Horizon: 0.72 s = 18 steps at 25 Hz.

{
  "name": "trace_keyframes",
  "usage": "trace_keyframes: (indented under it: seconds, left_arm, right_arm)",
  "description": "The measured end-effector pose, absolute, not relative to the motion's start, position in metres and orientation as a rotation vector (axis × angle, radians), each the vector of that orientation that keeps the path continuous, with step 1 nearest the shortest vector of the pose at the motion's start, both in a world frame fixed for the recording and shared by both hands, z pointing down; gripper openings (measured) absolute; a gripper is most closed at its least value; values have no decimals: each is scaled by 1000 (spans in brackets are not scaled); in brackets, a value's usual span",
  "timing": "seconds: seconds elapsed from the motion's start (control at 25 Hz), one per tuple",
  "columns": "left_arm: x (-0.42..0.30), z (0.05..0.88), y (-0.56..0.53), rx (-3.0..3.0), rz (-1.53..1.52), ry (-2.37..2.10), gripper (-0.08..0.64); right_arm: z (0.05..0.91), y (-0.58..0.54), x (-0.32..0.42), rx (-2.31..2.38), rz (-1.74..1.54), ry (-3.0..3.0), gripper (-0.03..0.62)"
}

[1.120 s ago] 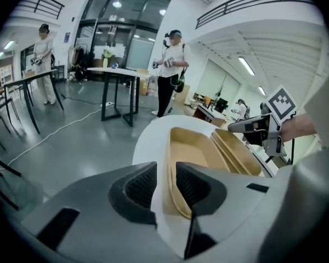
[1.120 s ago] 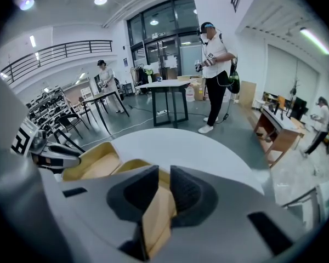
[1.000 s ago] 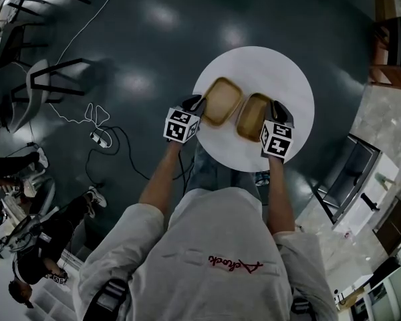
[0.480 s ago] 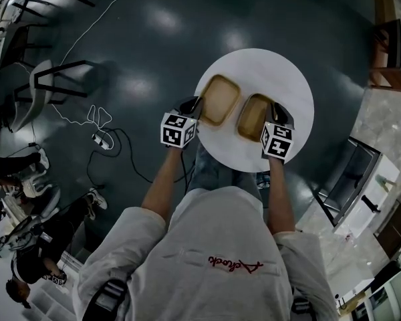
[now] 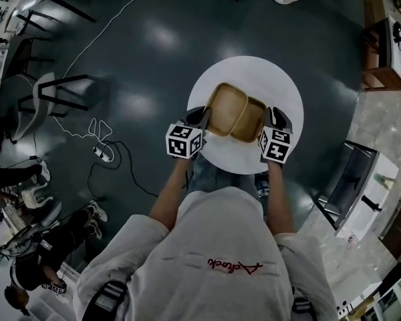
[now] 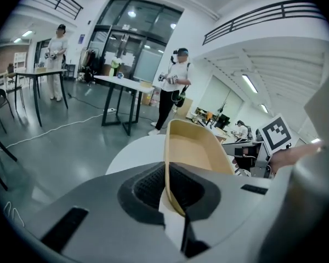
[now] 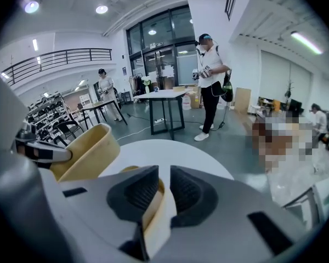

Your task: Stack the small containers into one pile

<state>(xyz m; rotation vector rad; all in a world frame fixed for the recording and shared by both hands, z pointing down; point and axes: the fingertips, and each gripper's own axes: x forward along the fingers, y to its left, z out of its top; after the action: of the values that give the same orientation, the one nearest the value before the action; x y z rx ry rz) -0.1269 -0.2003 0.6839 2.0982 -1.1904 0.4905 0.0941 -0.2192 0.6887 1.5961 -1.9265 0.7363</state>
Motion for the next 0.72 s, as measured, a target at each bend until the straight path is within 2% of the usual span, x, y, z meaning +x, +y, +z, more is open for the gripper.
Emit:
trace_keyframes:
  seconds: [0.72]
  left_arm:
    - [-30, 717, -168, 1986, 616, -1175, 23]
  right_arm:
    - [685, -190, 189, 1669, 769, -1879, 74]
